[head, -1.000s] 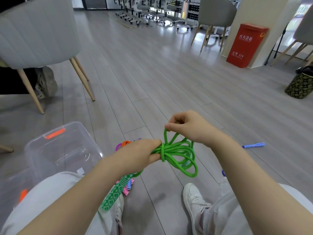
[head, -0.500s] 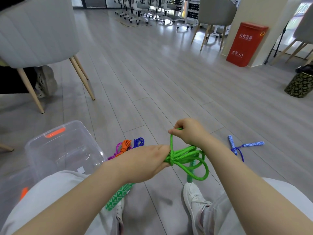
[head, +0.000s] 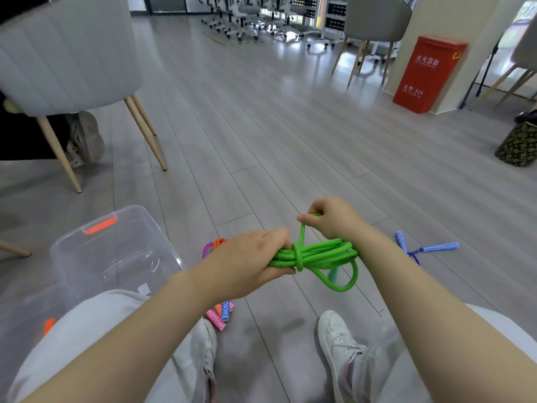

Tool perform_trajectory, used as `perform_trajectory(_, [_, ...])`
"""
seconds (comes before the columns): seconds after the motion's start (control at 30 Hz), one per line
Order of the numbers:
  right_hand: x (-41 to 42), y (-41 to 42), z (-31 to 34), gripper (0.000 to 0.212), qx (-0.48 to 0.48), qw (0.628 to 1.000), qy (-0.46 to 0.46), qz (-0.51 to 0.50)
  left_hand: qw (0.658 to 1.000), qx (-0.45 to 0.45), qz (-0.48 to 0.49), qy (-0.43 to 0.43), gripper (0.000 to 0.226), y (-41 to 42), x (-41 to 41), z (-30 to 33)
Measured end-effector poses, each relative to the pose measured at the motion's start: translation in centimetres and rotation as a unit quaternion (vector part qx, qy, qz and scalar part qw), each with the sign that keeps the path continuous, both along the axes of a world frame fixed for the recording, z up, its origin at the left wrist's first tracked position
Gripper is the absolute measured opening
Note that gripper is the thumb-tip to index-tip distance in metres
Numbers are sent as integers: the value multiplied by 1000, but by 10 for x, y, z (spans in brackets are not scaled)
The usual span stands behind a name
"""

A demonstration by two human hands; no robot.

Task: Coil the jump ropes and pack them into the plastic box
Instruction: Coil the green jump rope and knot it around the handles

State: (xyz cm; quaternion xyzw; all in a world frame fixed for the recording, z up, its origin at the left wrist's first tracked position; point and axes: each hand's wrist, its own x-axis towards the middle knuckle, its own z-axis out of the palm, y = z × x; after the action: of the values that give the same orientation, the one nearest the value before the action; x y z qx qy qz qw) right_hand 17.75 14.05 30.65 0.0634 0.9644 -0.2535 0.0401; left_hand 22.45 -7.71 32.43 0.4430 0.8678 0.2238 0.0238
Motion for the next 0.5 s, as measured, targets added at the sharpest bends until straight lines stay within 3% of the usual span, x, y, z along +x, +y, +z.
perform_trajectory(0.13, [-2, 0, -1, 32, -2, 999, -27, 17, 1000, -3, -2, -18, 28, 1, 4, -2])
perform_trajectory(0.23, [1, -2, 2, 32, -5, 999, -33, 26, 998, -55, -41, 6, 28, 1, 3, 0])
perform_trajectory(0.4, [13, -24, 31, 30, -11, 997, 59, 47, 984, -166, -63, 25, 29, 9, -1, -14])
perform_trajectory(0.5, [30, -46, 50, 28, -39, 993, 93, 66, 982, -184, 18, 27, 28, 14, -9, -23])
